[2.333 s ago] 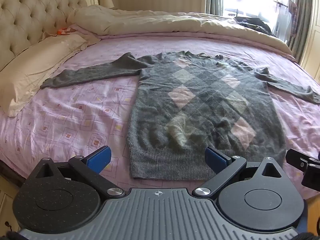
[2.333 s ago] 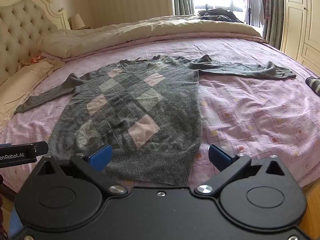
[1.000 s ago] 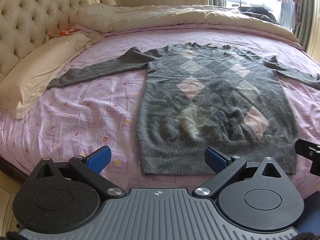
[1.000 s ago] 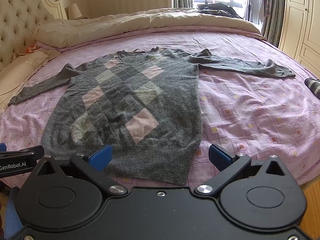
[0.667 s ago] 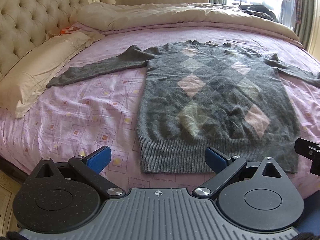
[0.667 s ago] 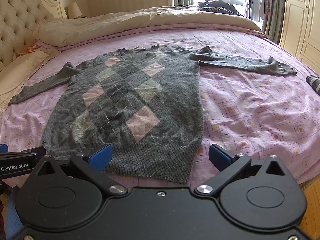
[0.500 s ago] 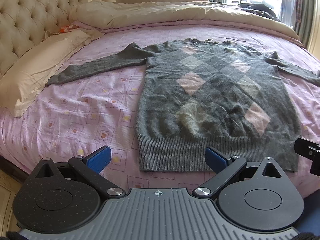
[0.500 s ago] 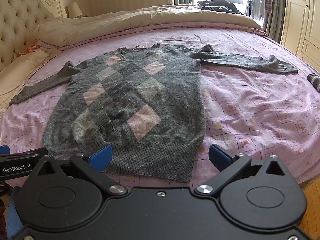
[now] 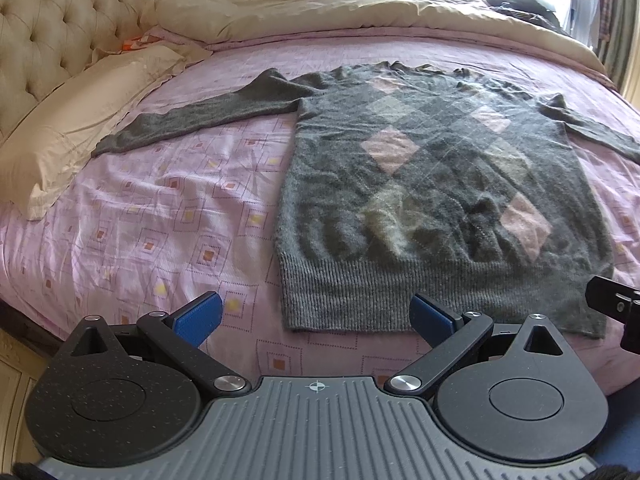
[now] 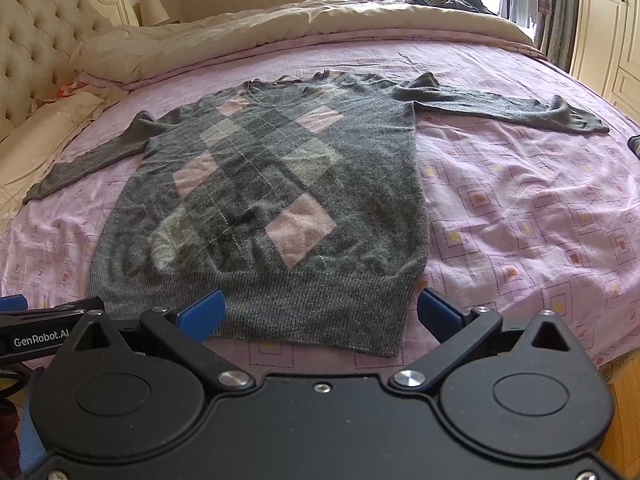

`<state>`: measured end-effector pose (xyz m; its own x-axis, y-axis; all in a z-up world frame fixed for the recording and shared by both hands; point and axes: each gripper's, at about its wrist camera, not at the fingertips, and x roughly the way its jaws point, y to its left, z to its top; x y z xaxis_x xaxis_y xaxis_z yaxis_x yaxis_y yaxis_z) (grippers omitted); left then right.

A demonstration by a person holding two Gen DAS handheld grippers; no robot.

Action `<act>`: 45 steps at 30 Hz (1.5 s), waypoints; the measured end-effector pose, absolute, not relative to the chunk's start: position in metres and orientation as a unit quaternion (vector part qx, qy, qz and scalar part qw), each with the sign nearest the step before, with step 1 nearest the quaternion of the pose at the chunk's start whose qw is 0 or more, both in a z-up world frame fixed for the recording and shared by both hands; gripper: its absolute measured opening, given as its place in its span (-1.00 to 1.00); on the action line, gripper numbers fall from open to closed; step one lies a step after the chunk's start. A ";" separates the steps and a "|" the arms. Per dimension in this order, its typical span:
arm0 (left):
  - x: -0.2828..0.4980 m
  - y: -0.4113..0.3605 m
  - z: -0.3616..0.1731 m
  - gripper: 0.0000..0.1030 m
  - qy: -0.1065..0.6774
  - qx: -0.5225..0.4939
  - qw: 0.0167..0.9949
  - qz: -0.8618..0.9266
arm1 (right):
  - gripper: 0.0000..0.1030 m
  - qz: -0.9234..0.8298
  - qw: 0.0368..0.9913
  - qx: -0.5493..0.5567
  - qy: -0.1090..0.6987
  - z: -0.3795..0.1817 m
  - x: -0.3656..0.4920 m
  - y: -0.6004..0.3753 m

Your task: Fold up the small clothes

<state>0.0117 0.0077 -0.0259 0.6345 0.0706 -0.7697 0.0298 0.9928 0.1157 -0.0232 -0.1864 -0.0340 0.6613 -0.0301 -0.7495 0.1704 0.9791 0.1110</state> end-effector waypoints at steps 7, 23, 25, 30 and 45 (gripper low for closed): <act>0.017 0.008 -0.031 0.97 0.439 0.059 0.897 0.013 | 0.98 -0.051 0.904 0.090 0.415 -0.039 -0.018 -0.185; 0.042 0.000 -0.026 0.97 0.437 0.075 0.896 0.015 | 0.98 -0.045 0.910 0.072 0.406 -0.030 0.004 -0.191; 0.049 -0.005 -0.025 0.97 0.439 0.085 0.894 0.016 | 0.98 -0.038 0.910 0.077 0.406 -0.029 0.009 -0.194; 0.063 -0.010 -0.023 0.97 0.433 0.091 0.897 0.001 | 0.98 -0.022 0.902 0.106 0.418 -0.033 0.023 -0.206; 0.140 -0.022 -0.022 0.96 0.396 0.087 0.914 -0.012 | 0.41 -0.105 0.900 0.102 0.409 -0.021 0.082 -0.334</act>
